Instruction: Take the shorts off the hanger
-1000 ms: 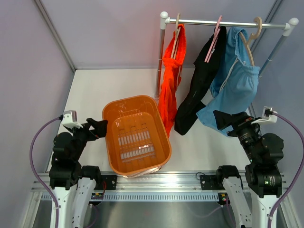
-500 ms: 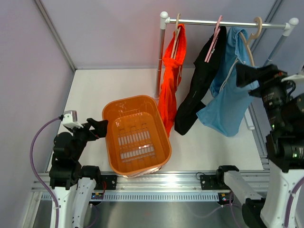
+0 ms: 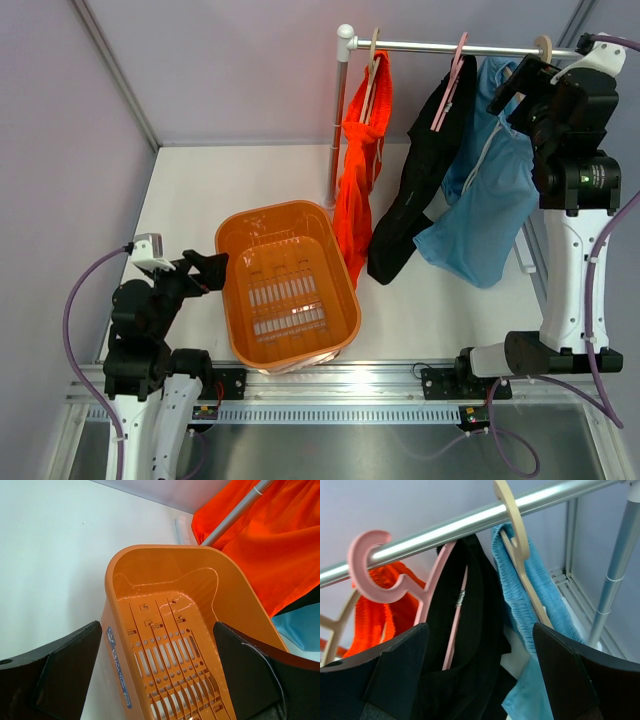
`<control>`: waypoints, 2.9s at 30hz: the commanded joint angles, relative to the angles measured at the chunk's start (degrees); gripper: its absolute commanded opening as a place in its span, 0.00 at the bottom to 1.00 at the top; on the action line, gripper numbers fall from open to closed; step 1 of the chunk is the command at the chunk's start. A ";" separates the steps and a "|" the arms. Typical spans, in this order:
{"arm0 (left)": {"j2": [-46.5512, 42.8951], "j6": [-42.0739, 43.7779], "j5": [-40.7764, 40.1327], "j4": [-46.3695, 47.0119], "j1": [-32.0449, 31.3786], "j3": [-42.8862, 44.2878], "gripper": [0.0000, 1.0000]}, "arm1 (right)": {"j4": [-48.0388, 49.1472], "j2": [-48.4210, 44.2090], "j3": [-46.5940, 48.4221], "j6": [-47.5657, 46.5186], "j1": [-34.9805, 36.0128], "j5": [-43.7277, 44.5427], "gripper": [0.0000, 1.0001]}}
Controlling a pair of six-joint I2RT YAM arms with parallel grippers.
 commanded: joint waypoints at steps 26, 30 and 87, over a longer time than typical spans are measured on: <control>-4.13 -0.16 2.10 3.26 -0.33 -0.44 0.99 | 21.23 10.85 -7.25 -7.16 -2.45 8.42 0.86; -4.13 -0.07 2.28 3.35 -0.33 -0.53 0.99 | 21.40 10.85 -9.71 -6.90 -2.45 7.72 0.78; -4.48 -0.16 2.10 3.35 -1.30 -0.53 0.99 | 23.69 12.34 -9.28 -7.77 -2.45 11.67 0.48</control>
